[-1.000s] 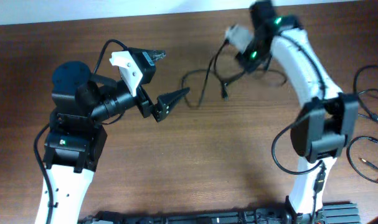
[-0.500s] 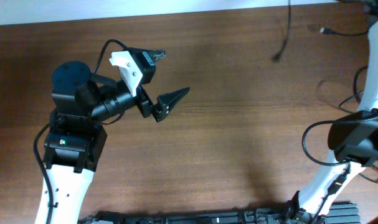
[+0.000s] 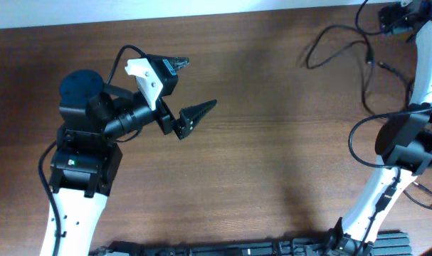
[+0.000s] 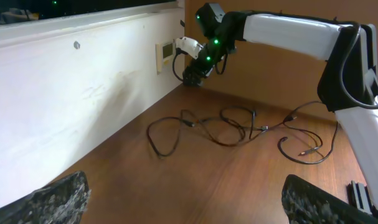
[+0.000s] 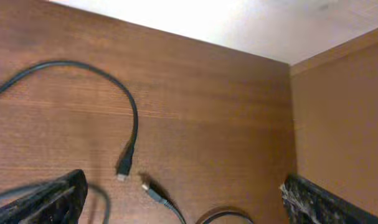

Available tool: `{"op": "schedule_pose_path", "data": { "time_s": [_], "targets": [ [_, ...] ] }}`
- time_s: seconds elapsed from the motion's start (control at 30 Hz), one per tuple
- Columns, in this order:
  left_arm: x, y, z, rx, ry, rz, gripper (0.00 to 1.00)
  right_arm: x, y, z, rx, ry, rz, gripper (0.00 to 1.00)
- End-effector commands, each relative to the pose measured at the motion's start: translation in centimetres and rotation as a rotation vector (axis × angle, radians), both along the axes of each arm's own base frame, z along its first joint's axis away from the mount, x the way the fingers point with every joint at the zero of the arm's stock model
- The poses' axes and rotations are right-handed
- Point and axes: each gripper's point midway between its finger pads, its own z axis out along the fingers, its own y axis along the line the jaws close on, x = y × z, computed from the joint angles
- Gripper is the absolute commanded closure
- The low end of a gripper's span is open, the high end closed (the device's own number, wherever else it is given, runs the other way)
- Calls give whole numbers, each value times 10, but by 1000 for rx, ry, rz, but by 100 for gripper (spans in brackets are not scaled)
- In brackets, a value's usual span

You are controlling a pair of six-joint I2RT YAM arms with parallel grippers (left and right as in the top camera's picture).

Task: Untangle cables

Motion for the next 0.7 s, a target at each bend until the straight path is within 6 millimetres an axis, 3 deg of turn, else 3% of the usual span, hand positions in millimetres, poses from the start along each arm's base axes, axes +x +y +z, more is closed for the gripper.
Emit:
{"op": "schedule_pose_path", "data": {
  "time_s": [0.0,0.1,0.17,0.27,0.33,0.37,0.4,0.43,0.47,0.67],
  "targets": [
    [0,1,5,-3,-12,5,1,-6,4,5,19,6,2,1],
    [0,1,5,-3,-13,5,1,-1,35,27,128,-66,127,1],
    [0,1,5,-3,-12,5,1,-4,59,52,196,-125,216,1],
    [0,1,5,-3,-12,6,1,-37,85,95,283,-143,192,1],
    [0,1,5,-3,-13,5,1,-75,109,127,448,-158,51,1],
    [0,1,5,-3,-12,5,1,-87,125,134,553,-153,10,1],
    [0,1,5,-3,-13,6,1,-105,161,142,723,-112,37,1],
    [0,1,5,-3,-12,5,1,-121,192,144,843,-45,102,1],
    [0,1,5,-3,-12,5,1,-129,208,141,901,5,126,1],
    [0,1,5,-3,-12,5,1,-178,261,116,982,287,105,1]
  ]
}}
